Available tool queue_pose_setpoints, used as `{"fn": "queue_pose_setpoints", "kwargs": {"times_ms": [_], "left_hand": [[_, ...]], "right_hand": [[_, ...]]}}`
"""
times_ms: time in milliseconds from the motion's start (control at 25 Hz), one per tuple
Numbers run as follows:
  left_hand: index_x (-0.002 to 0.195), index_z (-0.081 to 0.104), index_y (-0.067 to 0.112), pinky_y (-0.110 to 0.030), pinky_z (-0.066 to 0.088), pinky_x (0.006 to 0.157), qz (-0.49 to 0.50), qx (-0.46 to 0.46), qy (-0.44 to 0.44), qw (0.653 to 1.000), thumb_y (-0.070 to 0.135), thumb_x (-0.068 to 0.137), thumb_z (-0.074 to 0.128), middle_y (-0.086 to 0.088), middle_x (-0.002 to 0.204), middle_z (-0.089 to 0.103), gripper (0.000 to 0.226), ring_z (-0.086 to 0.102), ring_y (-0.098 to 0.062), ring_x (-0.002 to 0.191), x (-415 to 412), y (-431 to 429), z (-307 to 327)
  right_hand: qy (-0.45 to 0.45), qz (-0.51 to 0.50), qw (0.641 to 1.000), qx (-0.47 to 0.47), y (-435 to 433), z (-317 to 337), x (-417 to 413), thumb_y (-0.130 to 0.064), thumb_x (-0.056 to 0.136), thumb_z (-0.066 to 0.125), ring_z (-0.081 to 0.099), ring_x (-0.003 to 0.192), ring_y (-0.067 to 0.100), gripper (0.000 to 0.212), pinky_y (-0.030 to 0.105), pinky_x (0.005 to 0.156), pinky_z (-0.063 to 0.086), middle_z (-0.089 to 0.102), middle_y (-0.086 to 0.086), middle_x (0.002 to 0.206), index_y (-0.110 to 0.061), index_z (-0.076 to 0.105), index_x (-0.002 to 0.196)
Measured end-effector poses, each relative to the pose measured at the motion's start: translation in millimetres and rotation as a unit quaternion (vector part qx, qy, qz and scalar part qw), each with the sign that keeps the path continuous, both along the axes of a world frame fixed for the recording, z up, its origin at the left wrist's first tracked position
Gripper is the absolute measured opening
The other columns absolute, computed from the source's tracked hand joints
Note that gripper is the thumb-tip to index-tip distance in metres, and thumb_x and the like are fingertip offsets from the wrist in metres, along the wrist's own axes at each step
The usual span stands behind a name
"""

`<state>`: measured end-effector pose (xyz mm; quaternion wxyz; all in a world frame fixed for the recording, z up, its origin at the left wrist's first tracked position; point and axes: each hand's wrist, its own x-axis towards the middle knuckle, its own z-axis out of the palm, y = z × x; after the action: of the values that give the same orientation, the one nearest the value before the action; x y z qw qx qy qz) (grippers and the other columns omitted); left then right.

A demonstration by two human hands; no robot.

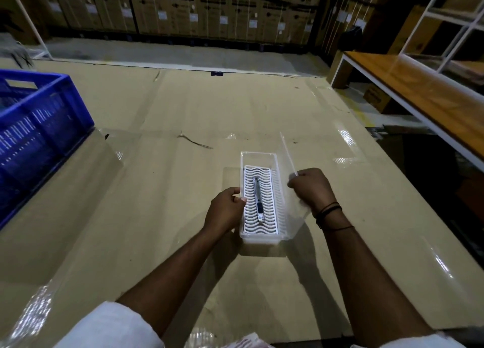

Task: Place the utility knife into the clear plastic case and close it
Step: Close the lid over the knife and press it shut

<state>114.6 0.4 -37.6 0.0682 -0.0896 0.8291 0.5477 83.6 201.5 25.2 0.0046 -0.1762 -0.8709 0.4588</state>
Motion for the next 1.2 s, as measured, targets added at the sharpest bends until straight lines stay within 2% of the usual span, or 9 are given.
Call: {"fn": "queue_pose_setpoints", "kwargs": {"times_ms": [160,320,480,560,640,760,920,1080,1200], "left_hand": [[0.133,0.069,0.024,-0.05,0.062,0.085,-0.018,-0.011,0.01,1.0,0.026,0.097,0.059,-0.005,0.092,0.078,0.037,0.074,-0.027,0.085,2.2,-2.0,3.0],[0.131,0.07,0.03,-0.051,0.063,0.082,-0.044,-0.009,0.018,0.999,0.032,0.1,0.058,-0.003,0.091,0.079,0.034,0.075,-0.024,0.084,2.6,-2.6,3.9],[0.13,0.071,0.029,-0.052,0.064,0.081,-0.049,0.034,-0.004,0.998,0.029,0.098,0.056,-0.009,0.094,0.08,0.036,0.077,-0.03,0.084,0.6,-5.8,1.6],[0.127,0.072,0.028,-0.047,0.066,0.073,-0.042,0.074,-0.02,0.996,0.027,0.094,0.053,-0.008,0.092,0.08,0.038,0.078,-0.027,0.078,0.4,-7.3,1.4],[0.126,0.074,0.026,-0.035,0.06,0.059,-0.031,0.109,-0.034,0.993,0.021,0.097,0.053,-0.005,0.085,0.08,0.036,0.071,-0.02,0.065,0.5,-8.3,1.9],[0.134,0.07,0.027,-0.032,0.053,0.062,-0.027,0.144,-0.058,0.988,0.011,0.104,0.048,-0.017,0.104,0.079,0.041,0.067,-0.024,0.071,-0.5,-9.4,1.8],[0.137,0.067,0.026,-0.019,0.051,0.049,-0.025,0.182,-0.08,0.98,0.01,0.105,0.048,-0.014,0.113,0.078,0.041,0.068,-0.01,0.061,1.9,-13.0,3.5],[0.133,0.07,0.028,-0.025,0.056,0.058,-0.009,0.211,-0.097,0.973,0.007,0.102,0.049,-0.008,0.114,0.079,0.043,0.072,-0.019,0.076,1.1,-11.3,2.5],[0.124,0.075,0.023,-0.041,0.063,0.081,0.001,0.154,-0.05,0.987,0.021,0.105,0.047,-0.007,0.114,0.079,0.033,0.075,-0.025,0.095,2.9,-4.1,-0.9]], "right_hand": [[0.015,0.018,0.999,-0.045,-27.8,-0.7,8.2,-0.022,0.075,0.073,0.058,0.078,0.016,0.029,0.03,0.069,0.045,0.062,0.016,0.077,0.003,0.07,0.089],[-0.016,0.02,0.995,-0.098,-47.0,-8.1,25.0,-0.037,0.072,0.077,0.065,0.105,0.025,0.053,0.039,0.093,0.054,0.066,0.008,0.12,-0.025,0.057,0.12],[-0.052,0.036,0.998,-0.017,-60.9,-16.3,31.8,-0.072,0.053,0.061,0.052,0.122,0.035,0.091,0.049,0.106,0.041,0.057,0.01,0.135,-0.04,0.04,0.135],[-0.078,0.044,0.993,0.073,-68.1,-25.0,34.6,-0.082,0.056,0.052,0.041,0.128,0.039,0.102,0.049,0.105,0.032,0.047,0.012,0.143,-0.041,0.028,0.146],[-0.081,0.055,0.981,0.169,-74.5,-33.9,38.4,-0.086,0.064,0.045,0.037,0.128,0.041,0.102,0.05,0.101,0.029,0.038,0.016,0.147,-0.039,0.021,0.15],[-0.057,0.06,0.96,0.266,-83.6,-45.0,42.9,-0.083,0.07,0.037,0.037,0.125,0.043,0.096,0.052,0.101,0.028,0.029,0.023,0.151,-0.033,0.019,0.15],[-0.022,0.064,0.938,0.339,-89.3,-54.7,47.2,-0.077,0.079,0.035,0.035,0.126,0.044,0.086,0.053,0.1,0.027,0.023,0.027,0.156,-0.028,0.024,0.149],[-0.023,0.074,0.927,0.368,-85.3,-58.7,49.2,-0.073,0.085,0.034,0.035,0.127,0.044,0.08,0.053,0.102,0.029,0.023,0.026,0.156,-0.028,0.027,0.15],[0.01,0.076,0.916,0.394,-80.9,-60.4,49.2,-0.066,0.09,0.034,0.041,0.12,0.043,0.068,0.05,0.1,0.034,0.031,0.025,0.151,-0.029,0.035,0.147]]}}
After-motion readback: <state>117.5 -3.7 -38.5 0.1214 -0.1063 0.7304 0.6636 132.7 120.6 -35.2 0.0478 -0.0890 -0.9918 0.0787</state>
